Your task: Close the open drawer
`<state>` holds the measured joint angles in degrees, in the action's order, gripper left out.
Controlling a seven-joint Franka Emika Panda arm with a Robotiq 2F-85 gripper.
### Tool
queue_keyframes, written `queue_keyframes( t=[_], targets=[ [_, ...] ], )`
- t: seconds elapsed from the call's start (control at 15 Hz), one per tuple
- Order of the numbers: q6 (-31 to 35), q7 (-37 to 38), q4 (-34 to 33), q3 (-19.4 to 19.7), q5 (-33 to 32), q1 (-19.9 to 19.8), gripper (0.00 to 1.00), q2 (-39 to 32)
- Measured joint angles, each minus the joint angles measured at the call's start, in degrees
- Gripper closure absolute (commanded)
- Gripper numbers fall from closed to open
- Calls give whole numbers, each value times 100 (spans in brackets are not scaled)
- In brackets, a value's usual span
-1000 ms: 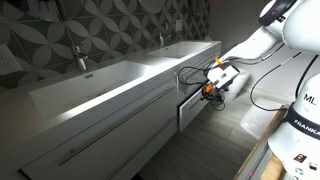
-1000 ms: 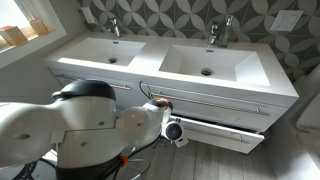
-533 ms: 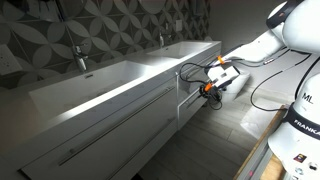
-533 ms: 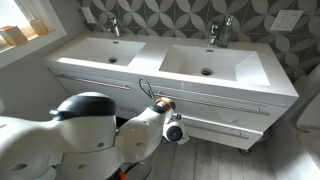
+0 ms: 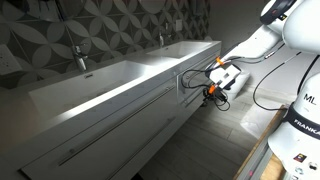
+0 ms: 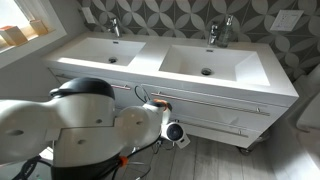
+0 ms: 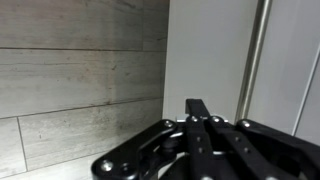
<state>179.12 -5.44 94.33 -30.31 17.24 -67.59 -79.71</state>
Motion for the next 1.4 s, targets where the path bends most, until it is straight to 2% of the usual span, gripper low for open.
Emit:
queue_keyframes(
  t=[0.2, 0.47, 0.53, 0.6, 0.67, 0.93, 1.27, 1.4],
  targets=[
    [-101, -102, 763, 203, -209, -48, 100, 615],
    [-370, -534, 1986, 107, -654, -371, 100, 1486],
    [-409, -687, 2307, 26, -771, -506, 91, 1689],
    [-439, -843, 2637, -72, -892, -659, 75, 1896],
    [-464, -997, 2966, -185, -1012, -824, 67, 2102],
    [-693, -1573, 4301, -825, -1483, -1649, 38, 2945],
    [-899, -2150, 5711, -1882, -1984, -2646, 3, 3835],
    [-881, -2234, 6121, -2332, -2186, -2887, 0, 4121]
  ],
)
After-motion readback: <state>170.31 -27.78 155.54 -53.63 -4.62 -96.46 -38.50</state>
